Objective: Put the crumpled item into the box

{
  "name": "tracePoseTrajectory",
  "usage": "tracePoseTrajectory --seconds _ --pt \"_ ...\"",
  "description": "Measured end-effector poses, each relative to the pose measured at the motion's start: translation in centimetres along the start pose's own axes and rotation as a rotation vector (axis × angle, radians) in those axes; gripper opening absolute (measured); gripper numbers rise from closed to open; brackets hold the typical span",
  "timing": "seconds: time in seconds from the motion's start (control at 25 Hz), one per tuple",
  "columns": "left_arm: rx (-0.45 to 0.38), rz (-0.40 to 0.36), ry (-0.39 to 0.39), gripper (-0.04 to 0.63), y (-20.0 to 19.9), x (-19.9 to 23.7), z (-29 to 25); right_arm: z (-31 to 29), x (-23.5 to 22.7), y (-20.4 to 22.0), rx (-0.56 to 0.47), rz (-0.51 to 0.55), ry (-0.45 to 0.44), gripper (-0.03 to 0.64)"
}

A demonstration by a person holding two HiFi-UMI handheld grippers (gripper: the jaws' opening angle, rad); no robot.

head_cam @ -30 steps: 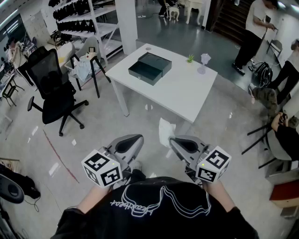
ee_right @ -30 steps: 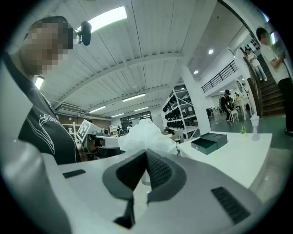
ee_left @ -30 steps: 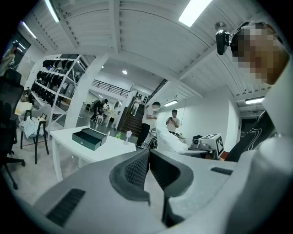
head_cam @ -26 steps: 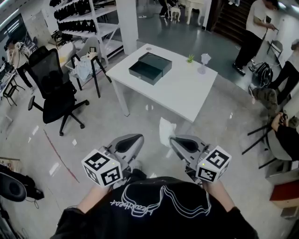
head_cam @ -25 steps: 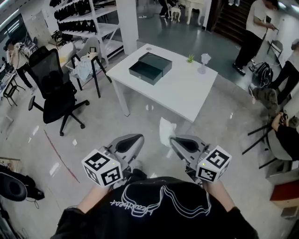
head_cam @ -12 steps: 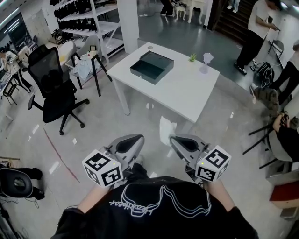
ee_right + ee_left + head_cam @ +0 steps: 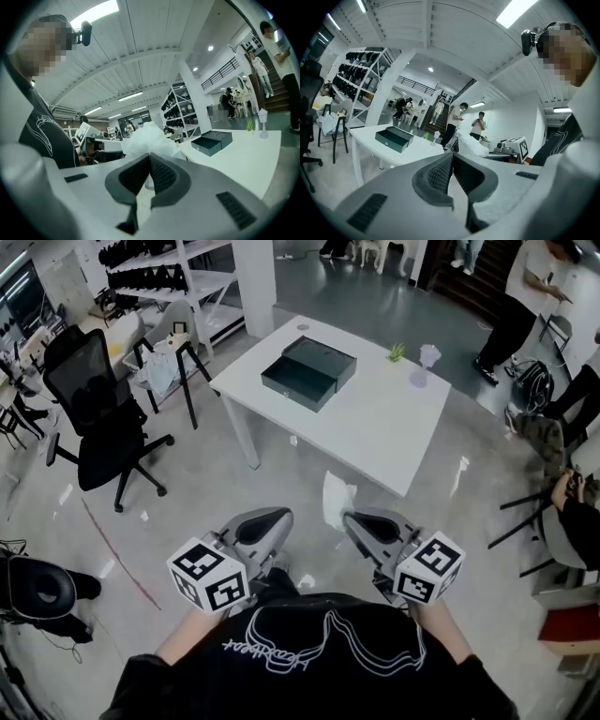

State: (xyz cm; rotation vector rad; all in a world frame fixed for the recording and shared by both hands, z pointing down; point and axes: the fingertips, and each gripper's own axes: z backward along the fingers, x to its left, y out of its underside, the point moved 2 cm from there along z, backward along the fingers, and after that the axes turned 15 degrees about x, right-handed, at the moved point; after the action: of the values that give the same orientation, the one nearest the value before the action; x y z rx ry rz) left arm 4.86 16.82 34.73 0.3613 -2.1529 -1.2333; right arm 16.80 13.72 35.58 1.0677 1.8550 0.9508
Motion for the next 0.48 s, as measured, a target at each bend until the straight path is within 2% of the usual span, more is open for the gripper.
tracePoseTrajectory --seconds 0.48 --pt "0.022 0.023 0.054 0.006 -6.8 11.9 -2.7 -8.7 -6.5 -6.1 0.043 -0.010 0.073 0.005"
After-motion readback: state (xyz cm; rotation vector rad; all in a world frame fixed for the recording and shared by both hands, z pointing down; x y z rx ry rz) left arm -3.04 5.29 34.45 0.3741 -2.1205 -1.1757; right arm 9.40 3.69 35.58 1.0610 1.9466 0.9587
